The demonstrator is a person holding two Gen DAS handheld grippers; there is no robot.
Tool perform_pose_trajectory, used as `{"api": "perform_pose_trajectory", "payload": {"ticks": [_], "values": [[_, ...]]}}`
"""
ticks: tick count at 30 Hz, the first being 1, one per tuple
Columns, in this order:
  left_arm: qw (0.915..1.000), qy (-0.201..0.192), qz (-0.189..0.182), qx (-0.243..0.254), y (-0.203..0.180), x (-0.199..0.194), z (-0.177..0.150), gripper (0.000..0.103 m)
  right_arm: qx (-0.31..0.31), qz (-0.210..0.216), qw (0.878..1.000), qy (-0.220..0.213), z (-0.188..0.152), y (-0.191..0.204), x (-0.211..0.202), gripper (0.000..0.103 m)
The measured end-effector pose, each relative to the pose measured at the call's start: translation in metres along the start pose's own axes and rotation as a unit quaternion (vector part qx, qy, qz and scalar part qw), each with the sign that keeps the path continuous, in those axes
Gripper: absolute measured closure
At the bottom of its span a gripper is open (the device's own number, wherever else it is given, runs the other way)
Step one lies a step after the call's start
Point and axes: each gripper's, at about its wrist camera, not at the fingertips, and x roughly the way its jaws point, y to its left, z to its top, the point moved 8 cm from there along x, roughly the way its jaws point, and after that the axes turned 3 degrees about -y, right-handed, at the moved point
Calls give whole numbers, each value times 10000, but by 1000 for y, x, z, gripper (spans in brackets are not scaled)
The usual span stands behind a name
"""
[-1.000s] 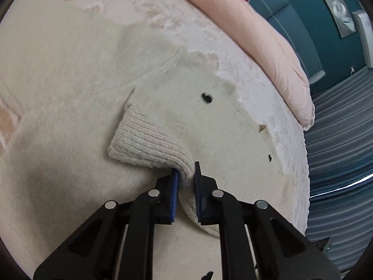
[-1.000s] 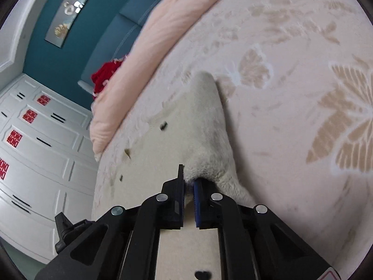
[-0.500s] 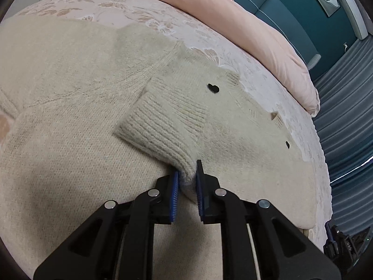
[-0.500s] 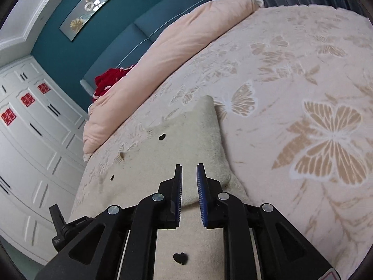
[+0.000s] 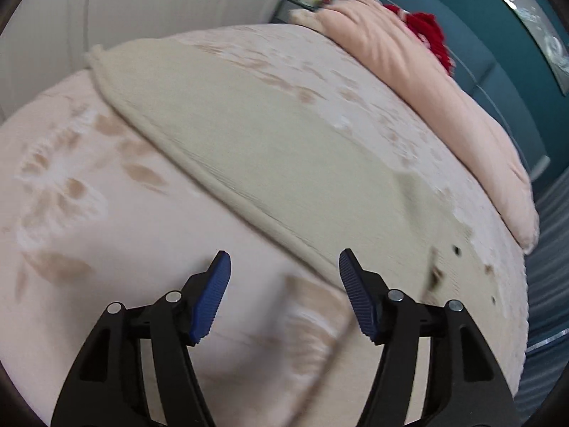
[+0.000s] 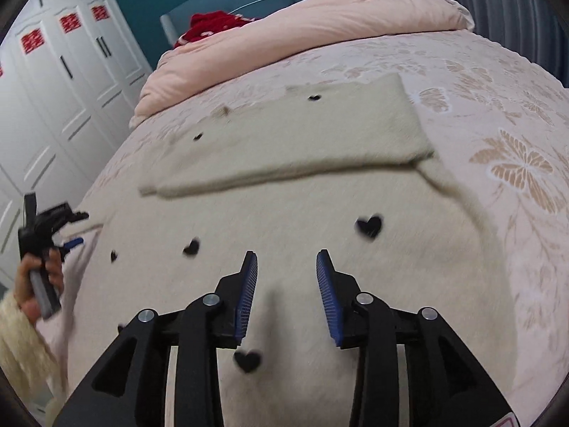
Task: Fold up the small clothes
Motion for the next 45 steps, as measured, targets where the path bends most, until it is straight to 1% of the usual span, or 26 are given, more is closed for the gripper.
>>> {"api": "perform_pose_trajectory", "payload": {"ticks": [1, 2, 4, 6, 8, 9, 10, 11, 12, 14, 16, 17, 19, 21, 23, 26, 28, 29, 30, 31, 33, 35, 38, 40, 42, 45], "values": [[9995, -84, 242, -188, 25, 1, 19, 34, -77, -8, 10000, 30, -12, 10, -1, 64], [9979, -176, 503, -380, 49, 3, 37, 33, -106, -19, 9999, 64, -23, 16, 1, 57], [9929, -291, 874, -751, 90, 9, 70, 33, 24, -102, 9999, 83, -43, 16, 8, 52], [9886, -291, 1002, -1082, 118, 19, 93, 34, -50, -245, 9995, -183, -50, 20, 7, 51], [9868, -342, 1135, -1106, 127, 26, 110, 35, -229, -245, 9994, -70, -50, 25, 13, 35], [9857, -342, 1277, -1048, 127, 30, 117, 43, -339, -203, 9992, -39, -52, 30, 14, 31], [9855, -319, 1333, -995, 127, 34, 121, 60, -432, -195, 9989, -19, -52, 33, 16, 27], [9860, -269, 1347, -944, 123, 38, 122, 88, -490, -215, 9986, -2, -53, 34, 18, 25], [9871, -203, 1279, -943, 118, 41, 124, 96, -514, -228, 9984, 2, -54, 36, 18, 25], [9881, -334, 1234, -850, 107, 33, 132, 98, -534, -238, 9983, -3, -55, 37, 19, 24], [9908, -681, 1120, -335, 72, 11, 141, 98, -531, -234, 9983, -5, -56, 37, 19, 24], [9924, -822, 920, -12, 47, -1, 142, 98, -531, -230, 9983, -7, -56, 37, 19, 23], [9908, -1118, 472, 599, -12, -31, 138, 98, -518, -201, 9985, -15, -56, 37, 19, 23], [9874, -1183, -215, 1031, -76, -60, 117, 98, -490, -158, 9987, -26, -56, 37, 19, 22], [9815, -962, -849, 1423, -140, -78, 78, 98, -463, -124, 9988, -35, -56, 36, 18, 22], [9703, -293, -1547, 1839, -210, -76, -4, 94, -433, -87, 9990, -42, -56, 37, 18, 22], [9631, 223, -1735, 2044, -235, -59, -71, 90, -385, -30, 9992, -43, -55, 36, 17, 22], [9602, 484, -1767, 2110, -238, -51, -104, 79, -353, 12, 9994, -41, -55, 35, 17, 22], [9584, 740, -1739, 2138, -237, -43, -134, 72, -315, 73, 9995, -34, -54, 35, 16, 21], [9592, 909, -1670, 2094, -229, -38, -158, 63, -268, 131, 9996, -21, -53, 35, 16, 21], [9653, 1039, -1566, 1814, -208, -37, -186, 63, -152, 167, 9997, 37, -48, 34, 12, 21], [9716, 1059, -1534, 1454, -176, -44, -195, 56, -19, 109, 9999, 106, -34, 36, 6, 20], [9815, 763, -1398, 1063, -124, -60, -188, 54, -28, 339, 9994, -42, 13, 55, 8, 20], [9839, 636, -1440, 846, -94, -66, -186, 54, -495, 426, 9977, -194, 50, 87, 20, 23], [9806, 565, -1640, 919, -83, -69, -187, 54, -1277, 399, 9907, -227, 78, 129, 44, 26], [9784, 371, -1662, 1169, -83, -73, -193, 54, -2220, 364, 9743, 71, 97, 188, 101, 30]]}}
